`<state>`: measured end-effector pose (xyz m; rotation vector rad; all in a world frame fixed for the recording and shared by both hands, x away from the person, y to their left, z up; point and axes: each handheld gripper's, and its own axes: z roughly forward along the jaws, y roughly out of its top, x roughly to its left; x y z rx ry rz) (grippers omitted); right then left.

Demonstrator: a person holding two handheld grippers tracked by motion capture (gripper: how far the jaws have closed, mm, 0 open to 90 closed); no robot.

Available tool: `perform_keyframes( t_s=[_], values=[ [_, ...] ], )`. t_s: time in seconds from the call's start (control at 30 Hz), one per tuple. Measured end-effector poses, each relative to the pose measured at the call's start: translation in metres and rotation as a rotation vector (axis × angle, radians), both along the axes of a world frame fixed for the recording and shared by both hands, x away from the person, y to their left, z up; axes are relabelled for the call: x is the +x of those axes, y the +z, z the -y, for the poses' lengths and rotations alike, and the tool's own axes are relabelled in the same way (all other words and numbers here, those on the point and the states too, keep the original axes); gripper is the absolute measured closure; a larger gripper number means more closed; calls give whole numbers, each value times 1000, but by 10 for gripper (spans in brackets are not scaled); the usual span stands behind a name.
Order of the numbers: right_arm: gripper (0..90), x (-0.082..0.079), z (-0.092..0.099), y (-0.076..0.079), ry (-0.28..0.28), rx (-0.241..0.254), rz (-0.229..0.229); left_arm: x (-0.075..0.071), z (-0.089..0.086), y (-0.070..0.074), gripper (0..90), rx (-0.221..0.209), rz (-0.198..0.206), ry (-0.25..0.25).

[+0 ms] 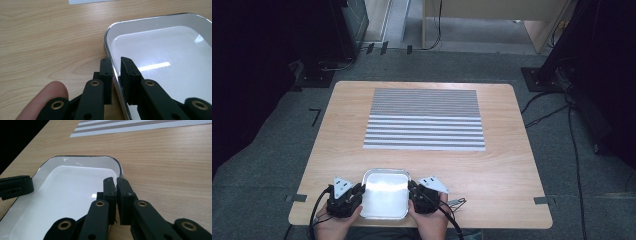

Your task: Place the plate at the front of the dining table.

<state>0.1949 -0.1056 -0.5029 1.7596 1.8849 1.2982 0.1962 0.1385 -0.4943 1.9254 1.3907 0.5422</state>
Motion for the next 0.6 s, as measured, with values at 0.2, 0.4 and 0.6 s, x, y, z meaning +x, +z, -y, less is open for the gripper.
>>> perform_keyframes(
  t_s=[0.2, 0.4, 0.6],
  values=[
    [879, -1, -3, 0, -28, 0, -3, -1, 1, -1, 812, 7, 8, 3],
    [888, -3, -5, -1, -49, -6, 7, -2, 3, 0, 826, 15, 16, 16],
    [897, -5, -6, -1, -55, -10, 25, -3, 5, 3, 867, 18, 56, 38]
  ],
)
